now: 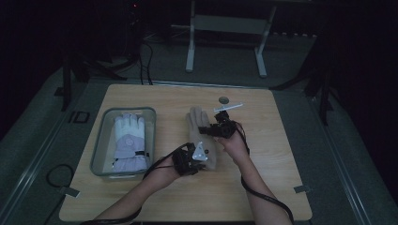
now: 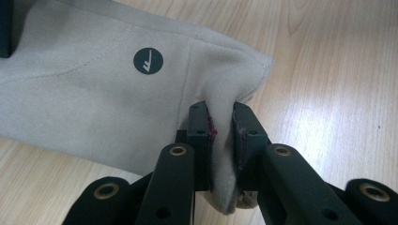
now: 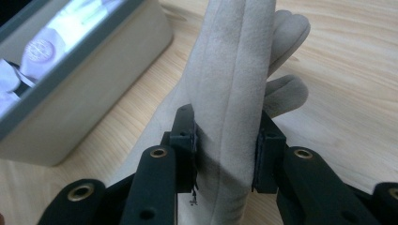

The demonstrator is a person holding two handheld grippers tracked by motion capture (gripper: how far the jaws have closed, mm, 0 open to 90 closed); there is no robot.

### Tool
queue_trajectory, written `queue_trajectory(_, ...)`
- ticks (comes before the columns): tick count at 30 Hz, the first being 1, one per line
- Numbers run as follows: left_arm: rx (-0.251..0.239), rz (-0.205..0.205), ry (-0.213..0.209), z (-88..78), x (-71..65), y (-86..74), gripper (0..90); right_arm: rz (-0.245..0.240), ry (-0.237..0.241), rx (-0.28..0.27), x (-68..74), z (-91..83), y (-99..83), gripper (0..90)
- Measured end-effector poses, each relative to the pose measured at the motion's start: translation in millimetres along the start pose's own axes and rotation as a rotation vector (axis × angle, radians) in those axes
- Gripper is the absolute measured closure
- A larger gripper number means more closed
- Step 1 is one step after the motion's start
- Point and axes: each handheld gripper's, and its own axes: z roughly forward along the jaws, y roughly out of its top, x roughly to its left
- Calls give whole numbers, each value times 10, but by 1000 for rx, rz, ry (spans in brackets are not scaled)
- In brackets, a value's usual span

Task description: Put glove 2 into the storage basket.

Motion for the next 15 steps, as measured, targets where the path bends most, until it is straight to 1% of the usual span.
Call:
queue_trajectory(3,11,0,-5,-80,4,-35,802,-17,12,2,97,22,54,677)
queue_trajectory(4,11,0,-5,-80,4,-35,803,-17,12,2,97,22,54,677)
queue_trajectory(6,16,3,0,-133,11,-57,803,-24,17,2,139,34,84,677)
queue_trajectory(7,18,-1,1,-195,27,-78,802,-28,31,-1,187,44,124,677)
queue_trajectory(8,18,-1,1,-195,27,-78,802,-28,31,-1,187,44,124,677)
queue_trajectory(9,20,-2,4,-227,34,-88,802,-28,34,-4,204,49,139,677)
queue_trajectory(10,26,-5,9,-292,54,-105,802,-32,44,-10,251,61,182,677)
queue_trajectory(12,27,-3,13,-323,62,-114,802,-38,49,-13,306,75,232,677)
queue_trajectory(13,34,-2,23,-384,79,-132,802,-42,51,-16,334,83,259,677)
queue_trajectory(14,34,-2,23,-384,79,-132,802,-42,51,-16,334,83,259,677)
queue_trajectory(15,31,-8,33,-439,92,-157,802,-55,55,-18,395,100,315,676)
